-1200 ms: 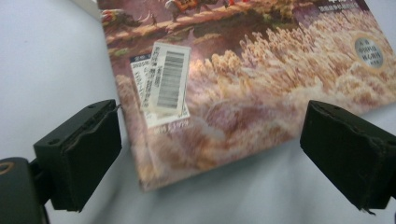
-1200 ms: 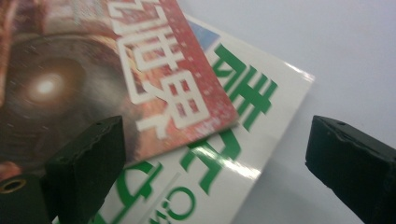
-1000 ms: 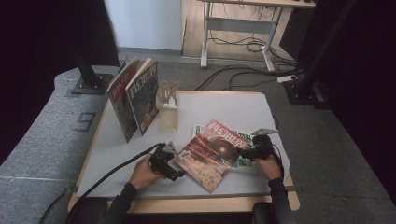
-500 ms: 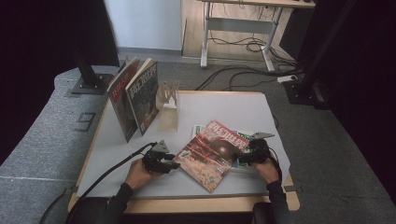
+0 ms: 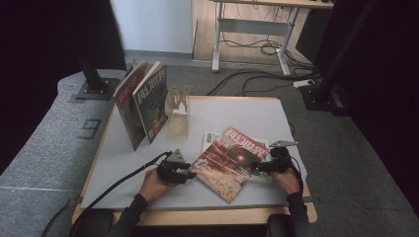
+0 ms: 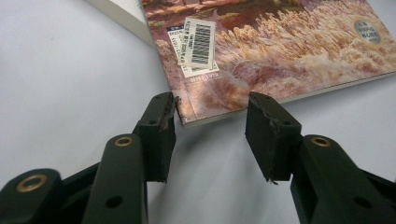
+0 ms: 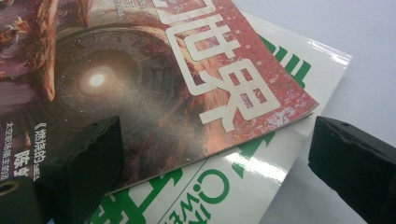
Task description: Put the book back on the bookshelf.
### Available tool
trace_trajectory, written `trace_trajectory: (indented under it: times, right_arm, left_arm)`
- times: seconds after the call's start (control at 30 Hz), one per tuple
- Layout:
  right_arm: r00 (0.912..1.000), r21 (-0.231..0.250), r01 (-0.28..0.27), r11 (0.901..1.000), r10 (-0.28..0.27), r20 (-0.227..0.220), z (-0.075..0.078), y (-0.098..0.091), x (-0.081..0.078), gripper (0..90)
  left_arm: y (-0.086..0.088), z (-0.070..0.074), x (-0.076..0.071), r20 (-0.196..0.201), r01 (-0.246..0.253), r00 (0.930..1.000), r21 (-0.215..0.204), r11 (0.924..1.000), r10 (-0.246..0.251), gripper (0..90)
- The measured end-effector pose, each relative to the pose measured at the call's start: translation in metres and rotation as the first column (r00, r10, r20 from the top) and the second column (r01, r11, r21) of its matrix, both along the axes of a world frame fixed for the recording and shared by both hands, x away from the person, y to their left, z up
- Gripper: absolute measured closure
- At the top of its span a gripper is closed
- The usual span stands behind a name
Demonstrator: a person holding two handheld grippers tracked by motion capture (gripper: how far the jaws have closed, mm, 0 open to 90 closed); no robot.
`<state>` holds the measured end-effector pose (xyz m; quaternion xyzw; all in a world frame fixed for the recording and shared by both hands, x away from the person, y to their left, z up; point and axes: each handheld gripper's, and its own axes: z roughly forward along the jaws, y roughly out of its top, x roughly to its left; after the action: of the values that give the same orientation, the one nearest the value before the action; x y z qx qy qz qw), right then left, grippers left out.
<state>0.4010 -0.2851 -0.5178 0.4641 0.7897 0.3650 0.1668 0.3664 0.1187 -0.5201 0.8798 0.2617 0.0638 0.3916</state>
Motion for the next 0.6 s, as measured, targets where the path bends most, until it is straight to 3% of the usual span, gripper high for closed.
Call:
trace_trajectory:
  times: [0.47,0.6]
  right_arm:
    - [1.0000,0.013,0.007,0.9999,-0.007,-0.004,-0.0014,-0.0048,0.0005,3.1]
    - [0.9999,0.018,0.009,0.9998,-0.009,-0.006,-0.0021,-0.0070,0.0003,3.1]
  left_arm:
    - [-0.0079,-0.0020,0.0020,-0.009,0.004,0.9999,-0.026,0.9997,-0.004,52.9]
    - [-0.0106,-0.0011,0.0023,-0.006,0.006,1.0000,-0.016,0.9999,-0.006,52.8]
